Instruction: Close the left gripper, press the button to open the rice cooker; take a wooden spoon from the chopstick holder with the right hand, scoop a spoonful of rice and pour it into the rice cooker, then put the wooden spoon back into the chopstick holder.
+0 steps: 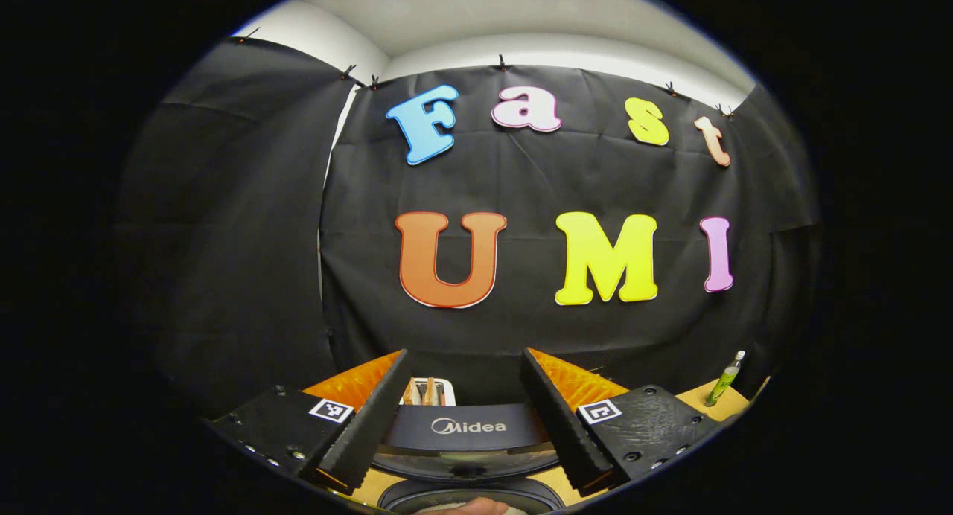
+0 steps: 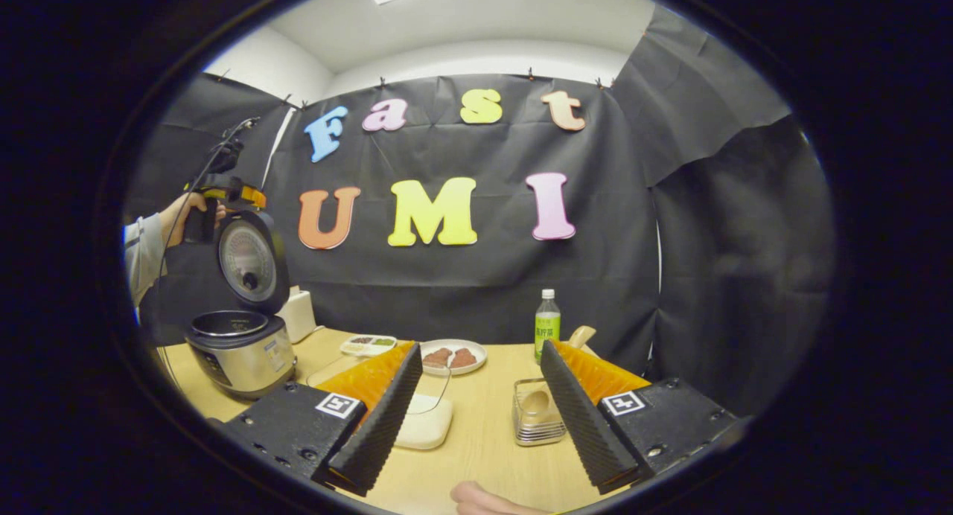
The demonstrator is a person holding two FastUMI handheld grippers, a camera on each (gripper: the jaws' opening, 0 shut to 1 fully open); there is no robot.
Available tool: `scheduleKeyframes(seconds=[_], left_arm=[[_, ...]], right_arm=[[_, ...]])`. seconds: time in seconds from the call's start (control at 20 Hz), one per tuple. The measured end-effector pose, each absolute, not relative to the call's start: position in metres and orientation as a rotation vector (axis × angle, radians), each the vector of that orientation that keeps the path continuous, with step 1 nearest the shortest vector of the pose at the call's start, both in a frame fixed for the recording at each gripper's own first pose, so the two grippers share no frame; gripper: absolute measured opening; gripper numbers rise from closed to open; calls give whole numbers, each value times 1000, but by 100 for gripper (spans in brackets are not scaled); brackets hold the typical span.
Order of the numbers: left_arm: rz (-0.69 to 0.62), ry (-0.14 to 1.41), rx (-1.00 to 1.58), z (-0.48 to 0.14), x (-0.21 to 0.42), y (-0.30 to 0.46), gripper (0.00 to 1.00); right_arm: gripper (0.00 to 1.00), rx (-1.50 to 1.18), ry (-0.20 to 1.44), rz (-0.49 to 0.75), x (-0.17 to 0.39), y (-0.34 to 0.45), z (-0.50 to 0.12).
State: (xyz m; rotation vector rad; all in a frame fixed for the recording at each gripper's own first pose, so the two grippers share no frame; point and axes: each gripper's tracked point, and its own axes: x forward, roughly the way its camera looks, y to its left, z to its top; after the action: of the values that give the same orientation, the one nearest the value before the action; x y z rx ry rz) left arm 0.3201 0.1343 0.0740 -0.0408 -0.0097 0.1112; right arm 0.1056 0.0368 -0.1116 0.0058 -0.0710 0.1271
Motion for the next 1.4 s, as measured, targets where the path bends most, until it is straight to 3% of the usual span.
scheduleKeyframes(seconds=[0.1,0.75,1.15,1.2,1.25,1.4], left_arm=[[115,-4,-37,77,319,135,99],[148,42,-39,36,237,117,100],[124,137,-58,-58,181,104,99],[121,153,-60,-70,177,103,92],[117,175,-58,-83,173,100,98],[119,206,-50,-112,162,97,100]], right_arm=[[99,3,-70,126,100,35,-112],[99,20,-56,103,35,9,-113],[99,3,-52,116,-11,3,-110],[100,-2,-62,112,-16,1,-105],[99,-5,-74,106,-22,-2,-101],[99,-2,-101,103,-34,-3,-89]])
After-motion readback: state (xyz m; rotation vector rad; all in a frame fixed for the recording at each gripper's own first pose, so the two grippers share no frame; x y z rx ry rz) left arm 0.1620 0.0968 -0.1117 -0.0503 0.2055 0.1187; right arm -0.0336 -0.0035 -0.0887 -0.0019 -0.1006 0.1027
